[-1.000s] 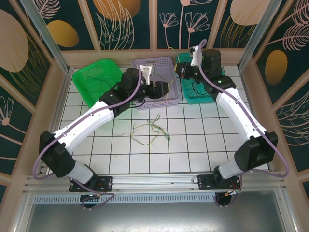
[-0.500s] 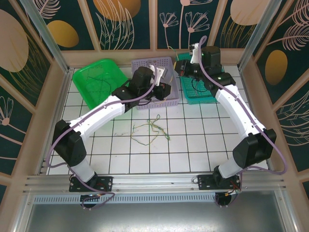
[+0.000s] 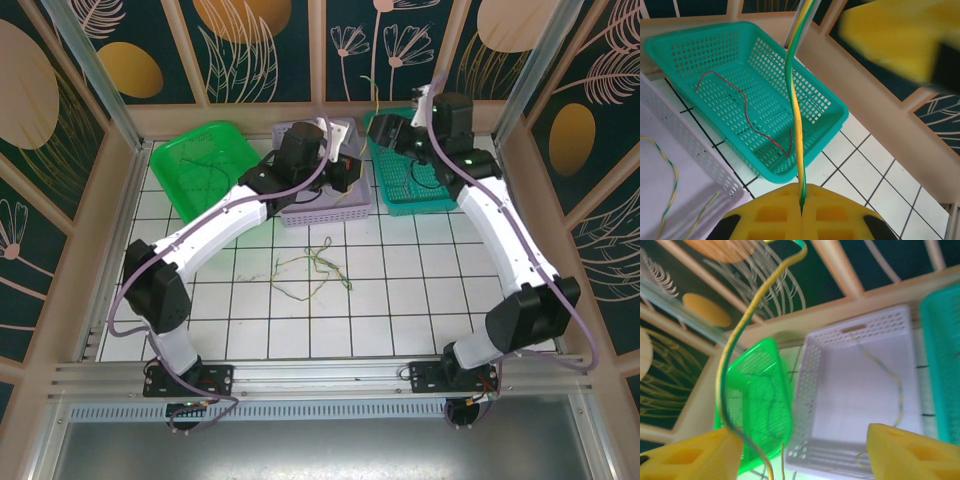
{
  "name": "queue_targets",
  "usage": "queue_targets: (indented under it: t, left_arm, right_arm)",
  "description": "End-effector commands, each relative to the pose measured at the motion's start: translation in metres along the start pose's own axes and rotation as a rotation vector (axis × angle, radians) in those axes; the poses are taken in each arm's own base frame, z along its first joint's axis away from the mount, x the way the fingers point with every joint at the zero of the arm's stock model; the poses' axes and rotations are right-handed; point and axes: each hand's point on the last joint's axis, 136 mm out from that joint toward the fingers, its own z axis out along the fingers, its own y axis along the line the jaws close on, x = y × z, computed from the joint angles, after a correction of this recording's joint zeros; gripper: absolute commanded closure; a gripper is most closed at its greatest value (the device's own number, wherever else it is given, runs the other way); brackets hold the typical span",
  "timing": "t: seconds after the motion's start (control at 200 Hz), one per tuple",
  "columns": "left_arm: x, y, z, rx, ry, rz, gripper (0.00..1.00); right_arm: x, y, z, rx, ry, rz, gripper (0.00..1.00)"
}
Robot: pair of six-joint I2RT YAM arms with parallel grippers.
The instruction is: Untangle the cables
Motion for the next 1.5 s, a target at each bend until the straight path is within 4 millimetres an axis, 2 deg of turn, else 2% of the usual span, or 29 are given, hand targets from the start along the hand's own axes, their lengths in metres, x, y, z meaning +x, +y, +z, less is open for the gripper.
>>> queue_targets:
  t: [0.0, 0.135, 0.24, 0.325, 0.45, 0.566, 0.651, 0.721, 0.836, 0.896, 1.031, 1.176, 1.256, 1.311, 1.366, 1.441, 1.491]
  left_arm:
    - [-0.010, 0.026, 0.012, -0.078, -0.011, -0.057, 1.00]
    - [-0.018, 0.051, 0.036, -0.149, -0.028, -0.087, 1.00]
    - [-0.012, 0.078, 0.059, -0.214, -0.029, -0.124, 1.00]
    - [0.000, 0.105, 0.077, -0.302, -0.014, -0.160, 1.00]
    - [0.025, 0.137, 0.091, -0.419, -0.005, -0.236, 1.00]
    - [0.050, 0.157, 0.098, -0.486, 0.002, -0.330, 1.00]
    - [0.064, 0.162, 0.106, -0.487, 0.023, -0.396, 1.00]
    - [0.069, 0.161, 0.112, -0.478, 0.038, -0.436, 0.79]
    - [0.058, 0.155, 0.114, -0.464, 0.038, -0.476, 0.60]
    - [0.044, 0.150, 0.110, -0.457, 0.023, -0.492, 0.52]
    - [-0.009, 0.124, 0.085, -0.402, -0.076, -0.515, 0.40]
    - [-0.063, 0.101, 0.040, -0.364, -0.193, -0.554, 0.39]
    - [-0.082, 0.096, 0.010, -0.379, -0.237, -0.563, 0.41]
    - [-0.087, 0.096, -0.009, -0.405, -0.243, -0.569, 0.41]
    - [-0.081, 0.097, -0.026, -0.440, -0.220, -0.579, 0.42]
    - [-0.062, 0.101, -0.048, -0.490, -0.168, -0.603, 0.43]
    - [-0.040, 0.102, -0.057, -0.507, -0.119, -0.620, 0.45]
  right_arm:
    - [-0.038, 0.003, -0.056, 0.082, -0.177, -0.025, 0.31]
    - [-0.037, 0.002, -0.088, 0.103, -0.250, -0.032, 0.31]
    - [-0.027, 0.000, -0.102, 0.108, -0.255, -0.017, 0.31]
    - [-0.015, -0.002, -0.106, 0.108, -0.231, -0.001, 0.32]
    - [0.000, -0.006, -0.114, 0.106, -0.208, 0.022, 0.33]
    - [0.014, -0.010, -0.116, 0.110, -0.182, 0.043, 0.34]
    - [0.021, -0.013, -0.117, 0.114, -0.168, 0.055, 0.34]
    - [0.025, -0.015, -0.117, 0.116, -0.158, 0.058, 0.34]
    - [0.027, -0.015, -0.116, 0.116, -0.149, 0.061, 0.34]
    - [0.027, -0.015, -0.116, 0.117, -0.148, 0.062, 0.34]
    - [0.026, -0.017, -0.116, 0.128, -0.156, 0.061, 0.34]
    - [0.027, -0.022, -0.115, 0.150, -0.160, 0.068, 0.34]
    - [0.030, -0.026, -0.114, 0.164, -0.154, 0.080, 0.35]
    - [0.035, -0.030, -0.112, 0.174, -0.139, 0.087, 0.38]
    - [0.045, -0.036, -0.110, 0.195, -0.114, 0.092, 0.39]
    - [0.063, -0.046, -0.110, 0.227, -0.081, 0.101, 0.40]
    - [0.081, -0.053, -0.109, 0.241, -0.047, 0.114, 0.40]
